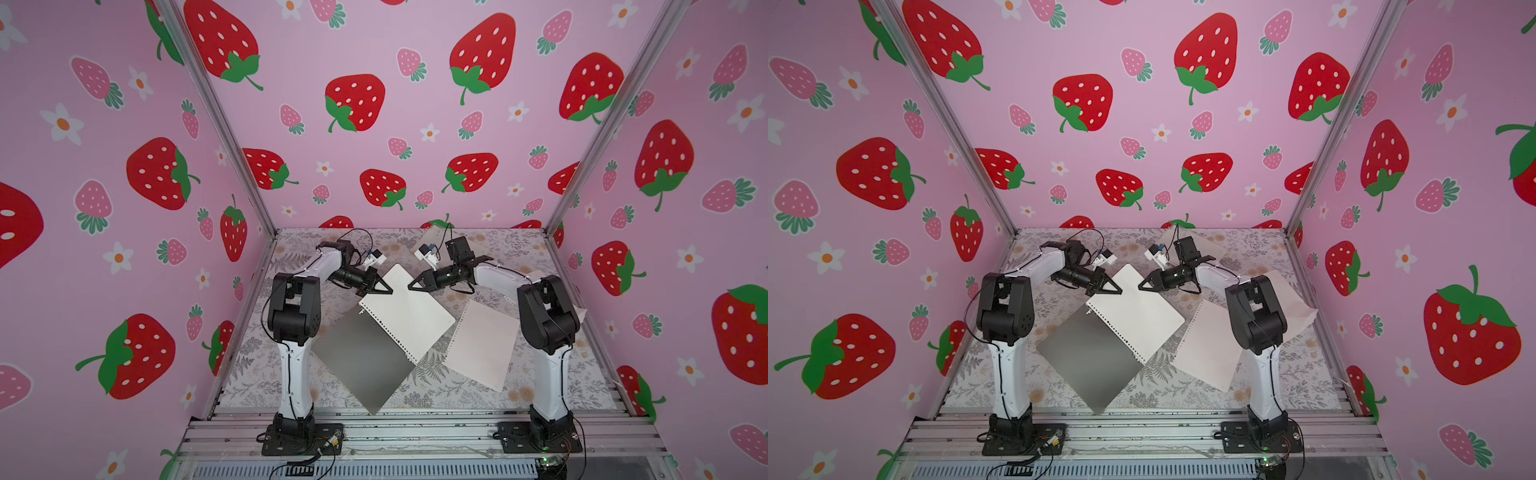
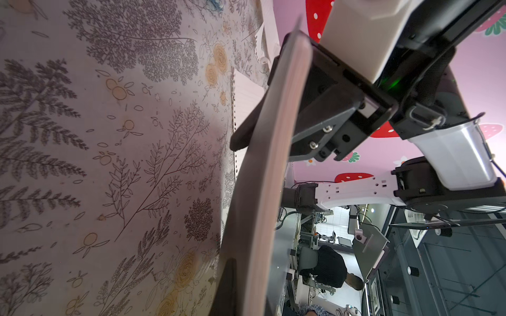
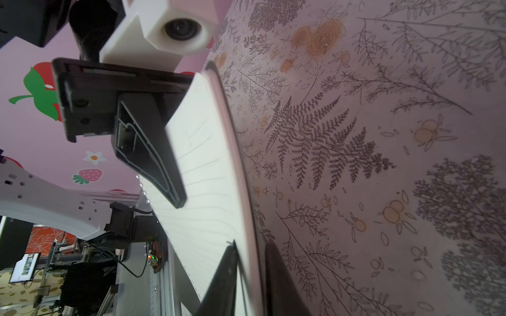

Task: Tear off pages from different notebooks
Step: Adjust the notebook at the center of the board.

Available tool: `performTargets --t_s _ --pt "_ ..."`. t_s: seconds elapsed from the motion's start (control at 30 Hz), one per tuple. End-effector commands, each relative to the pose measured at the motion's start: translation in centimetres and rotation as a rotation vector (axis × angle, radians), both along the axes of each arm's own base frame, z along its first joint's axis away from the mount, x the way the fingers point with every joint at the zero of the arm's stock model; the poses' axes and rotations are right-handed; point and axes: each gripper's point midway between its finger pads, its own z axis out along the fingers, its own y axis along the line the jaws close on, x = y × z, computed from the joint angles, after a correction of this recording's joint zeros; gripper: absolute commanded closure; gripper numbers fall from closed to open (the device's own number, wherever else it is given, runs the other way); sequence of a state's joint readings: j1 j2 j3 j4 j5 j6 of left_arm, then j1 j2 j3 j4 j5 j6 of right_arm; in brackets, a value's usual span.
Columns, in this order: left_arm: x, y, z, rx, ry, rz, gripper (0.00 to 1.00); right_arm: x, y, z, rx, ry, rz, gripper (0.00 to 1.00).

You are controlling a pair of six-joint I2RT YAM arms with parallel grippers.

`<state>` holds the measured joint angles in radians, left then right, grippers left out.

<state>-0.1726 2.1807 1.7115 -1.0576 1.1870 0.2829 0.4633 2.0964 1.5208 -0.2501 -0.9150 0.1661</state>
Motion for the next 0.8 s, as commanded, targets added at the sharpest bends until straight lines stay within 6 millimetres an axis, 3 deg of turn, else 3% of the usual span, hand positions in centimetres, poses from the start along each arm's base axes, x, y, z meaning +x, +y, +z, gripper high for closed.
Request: performTargets --t_s 0.0,0.03,0.13,0.47,0.63,0.77 --pt "-1.7 -2.1 3.2 -0.069 -0.05 -0.046 1.0 -0.9 1.0 1.5 -0.006 -0.044 0.023 0.21" --pt "-2.3 -2.3 3.4 -0.056 -0.066 -0.056 1.0 -0.6 0.8 1.7 -0.01 -0.043 0.012 0.09" --pt "-4.0 -2.7 5.1 -0.074 -0.096 -0.085 1.0 -0.4 0.2 2.8 0.026 -0.009 0.03 0.0" --pt "-7.2 -2.9 9.0 -0.145 -0.141 -0.14 1.0 -0.5 -2.7 8.5 0.229 -0.028 0.113 0.01" --pt "-7.8 -3.1 10.5 -0.189 -0.158 -0.154 1.0 -2.7 -2.2 11.3 0.371 0.012 0.22 0.01" --pt "-7.7 -3.2 10.5 -0.192 -0.161 -0.158 1.0 -5.3 -1.3 12.5 0.414 0.011 0.297 0.01"
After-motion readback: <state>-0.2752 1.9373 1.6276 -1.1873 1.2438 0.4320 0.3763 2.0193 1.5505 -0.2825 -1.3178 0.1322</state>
